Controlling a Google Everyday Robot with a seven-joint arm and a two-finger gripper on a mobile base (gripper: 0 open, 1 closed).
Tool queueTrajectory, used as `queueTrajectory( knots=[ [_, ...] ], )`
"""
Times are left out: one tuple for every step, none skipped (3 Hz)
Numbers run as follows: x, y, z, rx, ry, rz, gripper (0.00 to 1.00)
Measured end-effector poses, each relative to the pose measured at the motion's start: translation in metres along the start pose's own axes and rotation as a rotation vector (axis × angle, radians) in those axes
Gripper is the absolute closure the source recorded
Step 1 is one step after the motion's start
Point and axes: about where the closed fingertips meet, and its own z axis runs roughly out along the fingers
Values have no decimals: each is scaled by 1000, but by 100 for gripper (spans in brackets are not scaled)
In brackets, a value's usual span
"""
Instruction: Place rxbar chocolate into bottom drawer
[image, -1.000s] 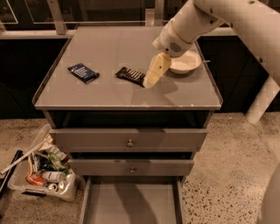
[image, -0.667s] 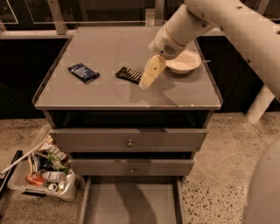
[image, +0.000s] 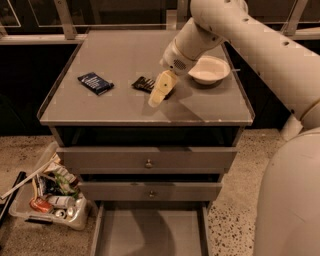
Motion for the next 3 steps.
queueTrajectory(
  knots=[
    [5, -4, 20, -13, 12, 27, 0],
    [12, -14, 31, -12, 14, 58, 0],
    [13, -23, 34, -11, -2, 82, 0]
  ],
)
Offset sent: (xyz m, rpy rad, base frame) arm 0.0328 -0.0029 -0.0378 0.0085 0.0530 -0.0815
